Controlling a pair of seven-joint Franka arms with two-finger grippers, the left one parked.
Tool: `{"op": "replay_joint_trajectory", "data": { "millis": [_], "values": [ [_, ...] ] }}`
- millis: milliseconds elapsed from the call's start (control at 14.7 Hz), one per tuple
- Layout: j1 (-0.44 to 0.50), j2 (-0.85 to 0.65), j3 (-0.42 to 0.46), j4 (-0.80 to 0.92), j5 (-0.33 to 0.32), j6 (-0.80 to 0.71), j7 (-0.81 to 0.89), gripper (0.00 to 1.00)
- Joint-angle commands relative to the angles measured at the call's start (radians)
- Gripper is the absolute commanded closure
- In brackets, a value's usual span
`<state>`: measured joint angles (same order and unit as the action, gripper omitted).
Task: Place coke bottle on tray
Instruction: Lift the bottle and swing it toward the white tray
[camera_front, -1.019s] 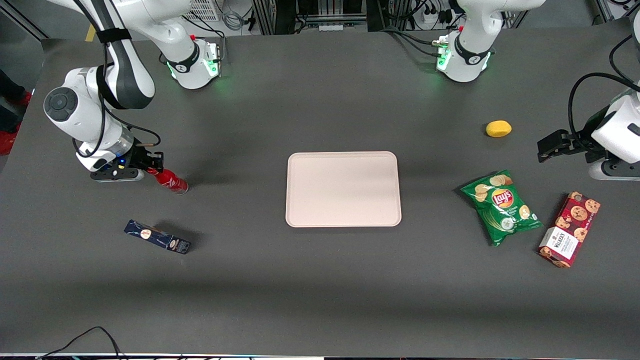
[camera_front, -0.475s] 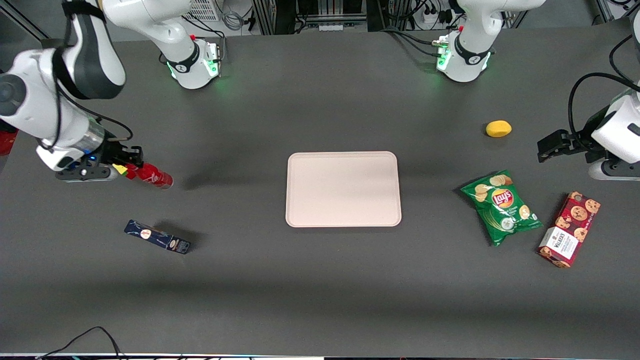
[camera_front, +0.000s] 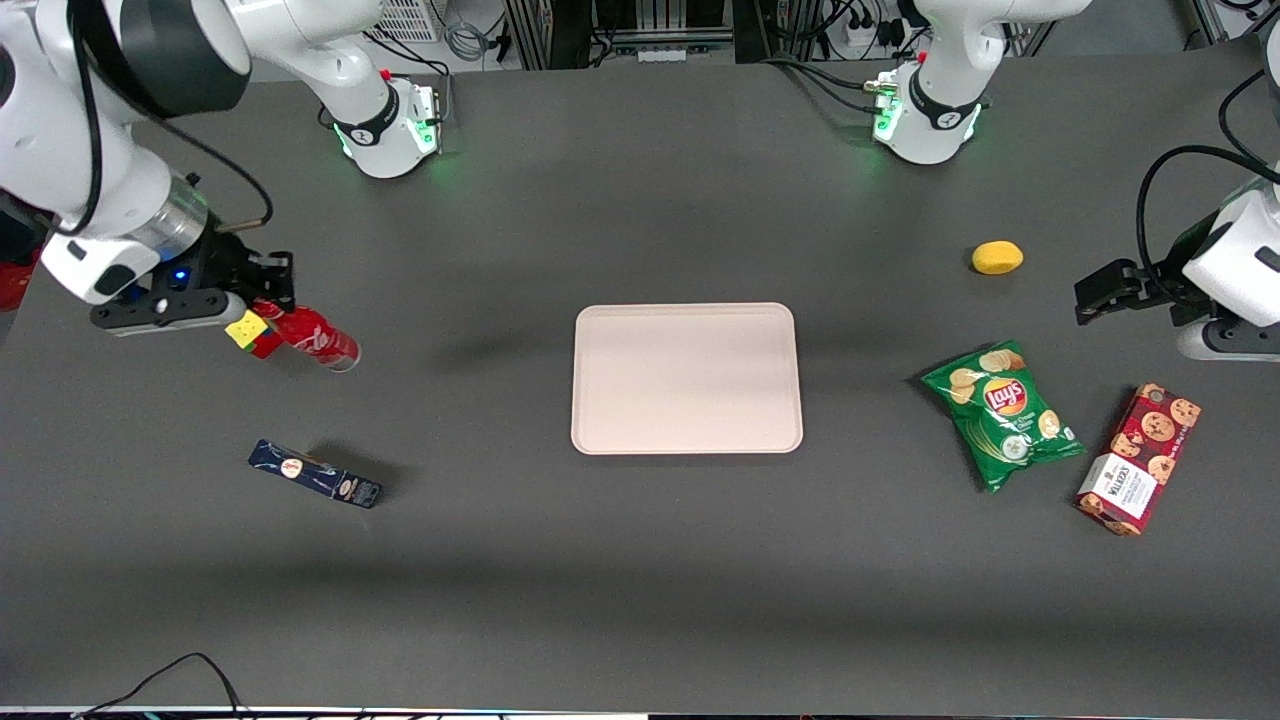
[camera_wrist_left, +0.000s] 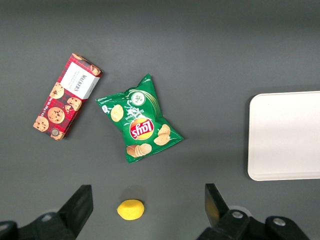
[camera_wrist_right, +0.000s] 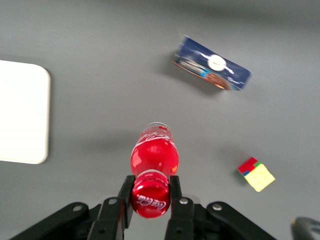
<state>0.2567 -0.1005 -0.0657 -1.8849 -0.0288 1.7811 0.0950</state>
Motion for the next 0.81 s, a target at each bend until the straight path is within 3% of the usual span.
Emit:
{"op": "replay_joint_trajectory", "data": {
  "millis": [0, 543, 747],
  "values": [
    [0.001, 0.096, 0.104, 0.197, 0.055, -0.103, 0.11, 1.0],
    [0.012, 0.396, 0.406, 0.501, 0.05, -0.149, 0.492, 1.0],
    [0.041, 0.522, 0.477, 0.558, -0.002, -0.121, 0.601, 1.0]
  ]
}}
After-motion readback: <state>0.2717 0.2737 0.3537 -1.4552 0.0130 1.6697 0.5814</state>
